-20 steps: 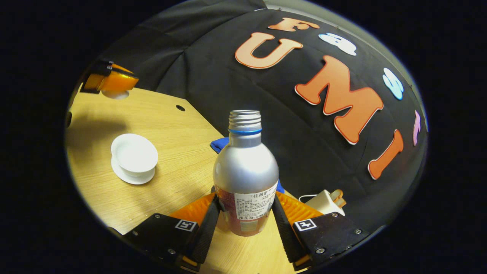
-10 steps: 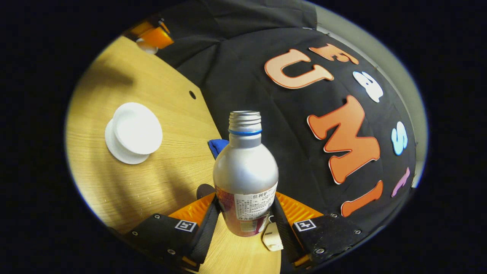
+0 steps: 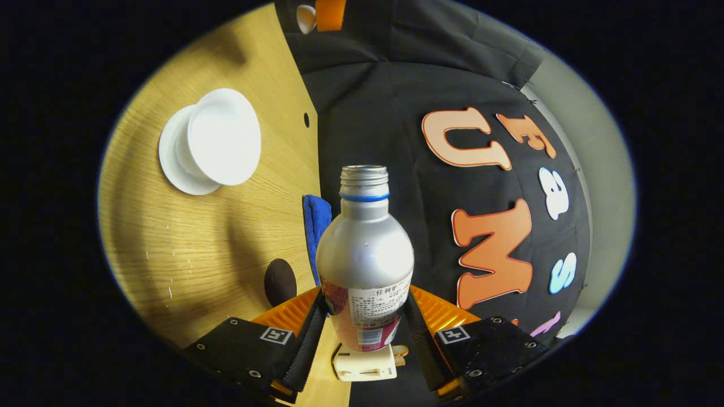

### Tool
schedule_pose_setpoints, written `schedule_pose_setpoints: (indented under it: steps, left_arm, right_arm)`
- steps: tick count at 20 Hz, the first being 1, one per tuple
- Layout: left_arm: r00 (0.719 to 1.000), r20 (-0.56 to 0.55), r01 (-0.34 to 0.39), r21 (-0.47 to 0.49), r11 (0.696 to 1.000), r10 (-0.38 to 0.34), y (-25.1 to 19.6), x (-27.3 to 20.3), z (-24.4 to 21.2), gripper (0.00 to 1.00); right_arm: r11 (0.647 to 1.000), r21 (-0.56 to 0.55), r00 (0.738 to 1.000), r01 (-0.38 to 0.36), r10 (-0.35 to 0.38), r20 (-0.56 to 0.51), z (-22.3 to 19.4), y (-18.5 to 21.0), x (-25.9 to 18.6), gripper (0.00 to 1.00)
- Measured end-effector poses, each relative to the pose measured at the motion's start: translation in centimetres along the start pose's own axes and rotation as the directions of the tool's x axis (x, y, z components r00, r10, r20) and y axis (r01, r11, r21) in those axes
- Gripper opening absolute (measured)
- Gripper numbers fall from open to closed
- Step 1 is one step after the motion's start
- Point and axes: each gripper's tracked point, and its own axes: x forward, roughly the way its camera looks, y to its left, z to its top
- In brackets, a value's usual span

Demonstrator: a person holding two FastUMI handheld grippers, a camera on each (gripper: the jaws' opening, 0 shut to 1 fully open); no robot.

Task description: Open the teacup lid with one hand, grasp the water bottle and pour water into the teacup with the other hand; after pouring, place the water bottle on the coaster and then close the teacup lid.

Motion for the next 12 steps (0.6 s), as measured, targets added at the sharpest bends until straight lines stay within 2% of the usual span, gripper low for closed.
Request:
schedule_pose_setpoints:
  steps: [8,10,11,12]
  left_arm:
    - [1.000,0.004,-0.006,-0.006,1.000,0.006,0.9,0.1,-0.1,0.37]
    - [1.000,0.001,-0.002,-0.014,1.000,0.002,0.8,0.1,-0.2,0.34]
    - [1.000,0.000,0.000,-0.016,1.000,0.000,1.0,0.2,-0.3,0.37]
    - [1.000,0.001,-0.002,-0.017,1.000,0.002,1.0,0.2,-0.3,0.36]
  right_arm:
    - [0.983,-0.166,0.996,0.075,-0.067,0.055,0.6,-1.1,0.0,0.78]
    - [0.977,-0.191,0.994,0.091,-0.078,0.071,0.8,-1.5,0.2,0.78]
    - [0.972,-0.210,0.993,0.103,-0.088,0.080,1.0,-1.7,0.2,0.81]
    - [0.967,-0.229,0.991,0.114,-0.096,0.088,1.5,-1.9,0.4,0.78]
